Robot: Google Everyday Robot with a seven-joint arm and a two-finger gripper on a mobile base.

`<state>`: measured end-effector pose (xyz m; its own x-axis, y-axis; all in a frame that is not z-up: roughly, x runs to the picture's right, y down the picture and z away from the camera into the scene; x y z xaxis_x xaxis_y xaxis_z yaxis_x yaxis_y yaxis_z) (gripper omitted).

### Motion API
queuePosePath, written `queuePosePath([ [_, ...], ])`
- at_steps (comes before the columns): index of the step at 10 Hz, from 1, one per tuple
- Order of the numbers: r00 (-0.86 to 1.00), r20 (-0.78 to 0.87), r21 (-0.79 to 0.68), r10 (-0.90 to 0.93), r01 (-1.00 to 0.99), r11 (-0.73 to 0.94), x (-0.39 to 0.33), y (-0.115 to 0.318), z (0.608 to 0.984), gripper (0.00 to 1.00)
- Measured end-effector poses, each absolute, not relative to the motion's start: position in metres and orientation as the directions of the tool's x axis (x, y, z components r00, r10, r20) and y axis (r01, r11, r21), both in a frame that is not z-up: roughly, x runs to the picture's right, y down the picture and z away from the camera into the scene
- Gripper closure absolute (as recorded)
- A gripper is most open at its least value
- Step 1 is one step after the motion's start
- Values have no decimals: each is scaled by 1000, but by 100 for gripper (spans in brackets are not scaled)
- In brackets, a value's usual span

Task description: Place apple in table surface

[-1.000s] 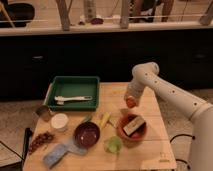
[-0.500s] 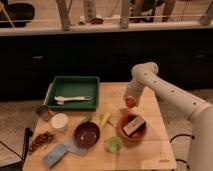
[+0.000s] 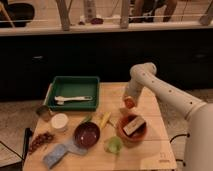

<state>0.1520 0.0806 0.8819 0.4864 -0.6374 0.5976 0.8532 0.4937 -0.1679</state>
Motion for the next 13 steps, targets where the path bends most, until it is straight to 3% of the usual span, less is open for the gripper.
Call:
queuePosePath([
  [10, 513, 602, -201, -611, 839, 506, 156, 91, 903, 97],
  [11, 515, 606, -203, -606, 837, 508, 157, 91, 905, 94],
  [13, 516, 617, -206, -594, 834, 512, 159, 91, 907, 74],
])
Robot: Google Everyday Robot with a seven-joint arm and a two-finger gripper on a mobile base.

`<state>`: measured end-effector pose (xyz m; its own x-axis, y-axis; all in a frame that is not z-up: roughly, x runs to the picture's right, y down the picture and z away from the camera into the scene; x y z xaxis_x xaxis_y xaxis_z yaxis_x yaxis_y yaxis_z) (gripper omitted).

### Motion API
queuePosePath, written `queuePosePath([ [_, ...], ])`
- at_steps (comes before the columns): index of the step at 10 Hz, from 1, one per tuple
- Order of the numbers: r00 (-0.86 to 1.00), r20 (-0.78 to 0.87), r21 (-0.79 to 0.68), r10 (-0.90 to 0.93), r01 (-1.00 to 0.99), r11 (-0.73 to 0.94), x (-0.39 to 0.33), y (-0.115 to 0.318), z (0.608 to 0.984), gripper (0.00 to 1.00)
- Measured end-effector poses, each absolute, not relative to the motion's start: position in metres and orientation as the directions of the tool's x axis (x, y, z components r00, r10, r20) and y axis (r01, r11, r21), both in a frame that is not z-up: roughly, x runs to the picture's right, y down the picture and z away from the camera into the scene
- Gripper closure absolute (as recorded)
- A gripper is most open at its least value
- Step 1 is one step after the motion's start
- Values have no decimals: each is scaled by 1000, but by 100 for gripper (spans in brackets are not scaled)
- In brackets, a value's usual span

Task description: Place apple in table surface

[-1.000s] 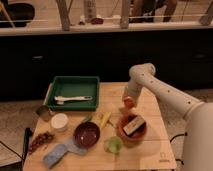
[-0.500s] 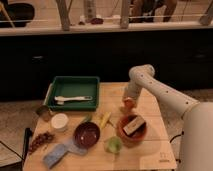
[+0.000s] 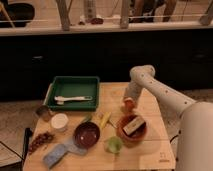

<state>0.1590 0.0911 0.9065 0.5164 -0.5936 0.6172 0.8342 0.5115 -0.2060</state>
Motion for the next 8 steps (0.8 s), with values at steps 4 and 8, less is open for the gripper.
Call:
queuePosePath([
  [4, 517, 628, -209, -581, 832, 514, 160, 90, 909, 34],
  [8, 519, 629, -211, -578, 831, 515, 161, 89, 909, 20],
])
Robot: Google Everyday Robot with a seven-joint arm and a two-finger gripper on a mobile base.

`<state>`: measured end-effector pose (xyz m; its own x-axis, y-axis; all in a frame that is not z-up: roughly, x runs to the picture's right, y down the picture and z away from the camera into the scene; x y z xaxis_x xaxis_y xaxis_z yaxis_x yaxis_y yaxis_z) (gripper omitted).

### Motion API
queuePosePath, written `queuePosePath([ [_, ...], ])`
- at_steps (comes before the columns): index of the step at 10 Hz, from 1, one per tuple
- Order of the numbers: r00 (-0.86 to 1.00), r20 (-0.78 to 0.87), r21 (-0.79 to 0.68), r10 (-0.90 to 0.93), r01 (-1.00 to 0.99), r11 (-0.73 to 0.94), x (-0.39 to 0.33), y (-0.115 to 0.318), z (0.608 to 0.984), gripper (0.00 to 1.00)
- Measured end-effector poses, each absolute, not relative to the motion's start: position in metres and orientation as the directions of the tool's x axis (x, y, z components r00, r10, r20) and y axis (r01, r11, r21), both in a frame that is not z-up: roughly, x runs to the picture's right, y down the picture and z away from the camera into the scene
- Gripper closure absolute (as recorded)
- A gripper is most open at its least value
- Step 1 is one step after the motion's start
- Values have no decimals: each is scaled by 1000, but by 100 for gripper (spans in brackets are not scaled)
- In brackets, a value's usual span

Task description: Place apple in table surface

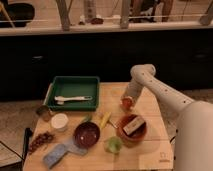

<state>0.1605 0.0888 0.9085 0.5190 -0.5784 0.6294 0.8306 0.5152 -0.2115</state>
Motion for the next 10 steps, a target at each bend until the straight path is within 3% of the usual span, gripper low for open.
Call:
queuePosePath([
  [10, 531, 612, -209, -587, 823, 528, 169, 83, 900, 20],
])
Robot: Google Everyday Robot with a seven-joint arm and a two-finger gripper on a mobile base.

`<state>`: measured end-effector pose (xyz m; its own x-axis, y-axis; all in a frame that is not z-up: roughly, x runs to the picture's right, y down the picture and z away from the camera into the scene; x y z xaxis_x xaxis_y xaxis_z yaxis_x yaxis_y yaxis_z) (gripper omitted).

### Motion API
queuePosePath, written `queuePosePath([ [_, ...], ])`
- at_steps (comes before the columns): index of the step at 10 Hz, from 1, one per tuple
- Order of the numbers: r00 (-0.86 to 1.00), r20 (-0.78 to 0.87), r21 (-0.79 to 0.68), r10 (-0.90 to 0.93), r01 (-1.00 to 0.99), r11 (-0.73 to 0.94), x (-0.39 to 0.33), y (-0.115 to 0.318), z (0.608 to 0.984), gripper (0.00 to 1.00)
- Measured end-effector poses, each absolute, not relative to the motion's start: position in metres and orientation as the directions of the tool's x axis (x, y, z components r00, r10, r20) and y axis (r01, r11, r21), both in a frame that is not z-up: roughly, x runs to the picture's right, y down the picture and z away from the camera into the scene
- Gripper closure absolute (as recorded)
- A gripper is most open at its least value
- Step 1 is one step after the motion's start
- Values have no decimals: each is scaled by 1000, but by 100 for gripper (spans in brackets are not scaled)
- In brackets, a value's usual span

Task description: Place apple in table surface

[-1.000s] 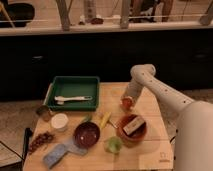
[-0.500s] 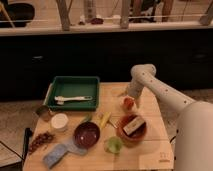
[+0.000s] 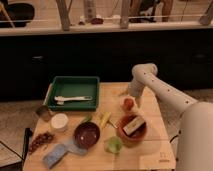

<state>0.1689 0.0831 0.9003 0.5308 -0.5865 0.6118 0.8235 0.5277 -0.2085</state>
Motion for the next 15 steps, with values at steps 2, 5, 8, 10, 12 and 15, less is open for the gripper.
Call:
queuePosePath([
  [2, 532, 602, -201, -595, 822, 532, 170, 79, 897, 20],
  [5, 534, 595, -197, -601, 821, 536, 172, 76, 895, 20],
  [8, 531, 596, -194, -602, 823, 534, 169, 76, 895, 20],
  [10, 533, 596, -195, -601, 822, 535, 171, 76, 895, 20],
  [12, 531, 596, -194, -602, 823, 534, 170, 76, 895, 20],
  [15, 531, 596, -194, -602, 823, 534, 169, 76, 895, 20],
])
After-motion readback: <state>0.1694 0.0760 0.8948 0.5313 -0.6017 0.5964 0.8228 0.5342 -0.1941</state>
